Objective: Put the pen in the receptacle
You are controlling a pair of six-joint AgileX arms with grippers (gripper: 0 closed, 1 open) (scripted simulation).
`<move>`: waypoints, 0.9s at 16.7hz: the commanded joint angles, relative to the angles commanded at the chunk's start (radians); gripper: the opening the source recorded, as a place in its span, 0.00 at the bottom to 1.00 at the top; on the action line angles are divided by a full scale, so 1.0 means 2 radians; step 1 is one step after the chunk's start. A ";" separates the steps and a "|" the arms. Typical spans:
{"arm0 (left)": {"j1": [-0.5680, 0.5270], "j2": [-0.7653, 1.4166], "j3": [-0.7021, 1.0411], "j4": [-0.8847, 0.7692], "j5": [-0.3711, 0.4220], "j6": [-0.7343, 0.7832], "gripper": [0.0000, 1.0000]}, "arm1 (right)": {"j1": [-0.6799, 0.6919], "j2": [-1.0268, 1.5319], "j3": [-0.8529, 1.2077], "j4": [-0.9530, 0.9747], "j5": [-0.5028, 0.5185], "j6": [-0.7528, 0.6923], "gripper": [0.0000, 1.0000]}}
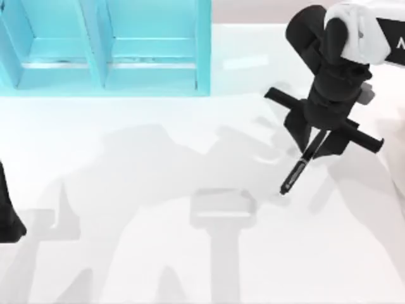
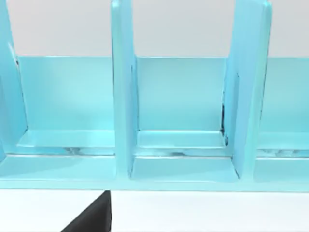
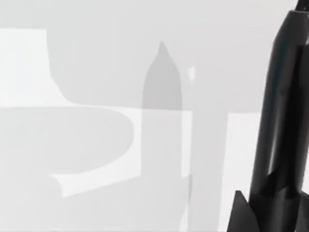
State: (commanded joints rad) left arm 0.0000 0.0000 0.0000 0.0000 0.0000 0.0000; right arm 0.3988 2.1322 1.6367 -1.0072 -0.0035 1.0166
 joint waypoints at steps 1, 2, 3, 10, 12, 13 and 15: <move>0.000 0.000 0.000 0.000 0.000 0.000 1.00 | 0.000 -0.006 0.016 -0.027 0.000 0.000 0.00; 0.000 0.000 0.000 0.000 0.000 0.000 1.00 | -0.001 -0.012 0.032 -0.050 0.000 0.000 0.00; 0.000 0.000 0.000 0.000 0.000 0.000 1.00 | -0.001 -0.018 0.046 -0.068 0.000 -0.001 0.00; 0.000 0.000 0.000 0.000 0.000 0.000 1.00 | -0.002 -0.027 0.065 -0.090 0.000 -0.001 0.00; 0.000 0.000 0.000 0.000 0.000 0.000 1.00 | -0.018 -0.030 0.064 -0.092 0.000 0.001 0.00; 0.000 0.000 0.000 0.000 0.000 0.000 1.00 | -0.032 -0.031 0.064 -0.094 0.000 0.002 0.00; 0.000 0.000 0.000 0.000 0.000 0.000 1.00 | -0.073 -0.035 0.062 -0.099 0.000 0.004 0.00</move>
State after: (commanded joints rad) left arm 0.0000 0.0000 0.0000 0.0000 0.0000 0.0000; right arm 0.2522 2.0629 1.7602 -1.2056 -0.0031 1.0249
